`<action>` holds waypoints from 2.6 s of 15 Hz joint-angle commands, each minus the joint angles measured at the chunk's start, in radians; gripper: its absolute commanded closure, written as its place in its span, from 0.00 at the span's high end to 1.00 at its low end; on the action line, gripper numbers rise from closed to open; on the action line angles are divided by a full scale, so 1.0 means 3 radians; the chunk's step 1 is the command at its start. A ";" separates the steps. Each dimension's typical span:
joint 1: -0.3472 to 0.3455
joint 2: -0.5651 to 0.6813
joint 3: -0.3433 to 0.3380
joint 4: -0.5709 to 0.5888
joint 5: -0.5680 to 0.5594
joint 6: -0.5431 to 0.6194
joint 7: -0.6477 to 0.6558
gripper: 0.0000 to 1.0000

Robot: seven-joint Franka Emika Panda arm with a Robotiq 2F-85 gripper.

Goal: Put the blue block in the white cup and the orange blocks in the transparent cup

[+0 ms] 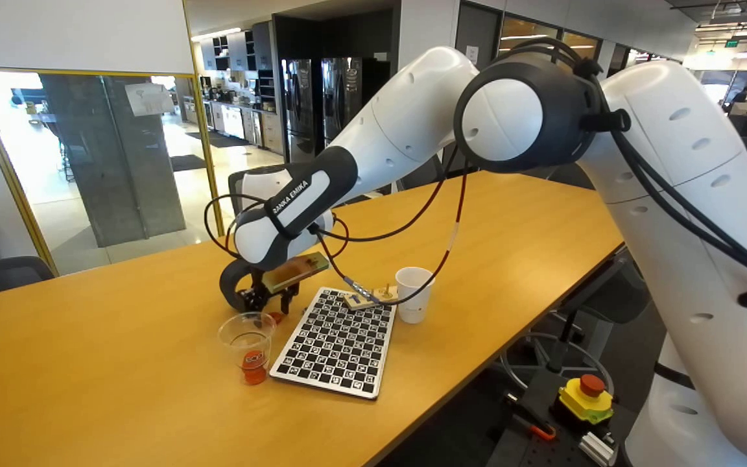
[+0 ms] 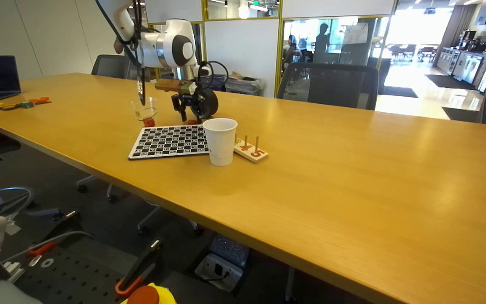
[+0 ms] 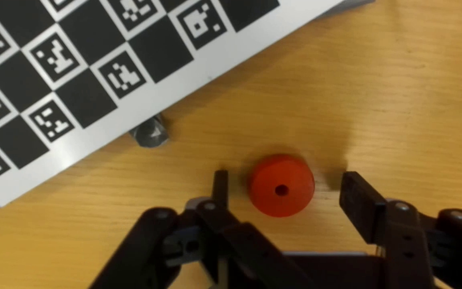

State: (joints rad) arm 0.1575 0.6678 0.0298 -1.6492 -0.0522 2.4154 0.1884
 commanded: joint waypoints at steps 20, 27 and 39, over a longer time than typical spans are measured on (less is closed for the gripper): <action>0.0535 -0.0961 -0.0148 -0.0208 -0.0775 -0.0599 0.0775 0.17; 0.0557 -0.1244 0.0258 -0.0433 -0.0614 -0.1078 0.0585 0.17; 0.0435 -0.1270 0.0421 -0.0692 -0.0415 -0.0815 0.0462 0.17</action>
State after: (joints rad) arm 0.3121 0.3110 0.1538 -1.8269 -0.2171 2.1259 0.3688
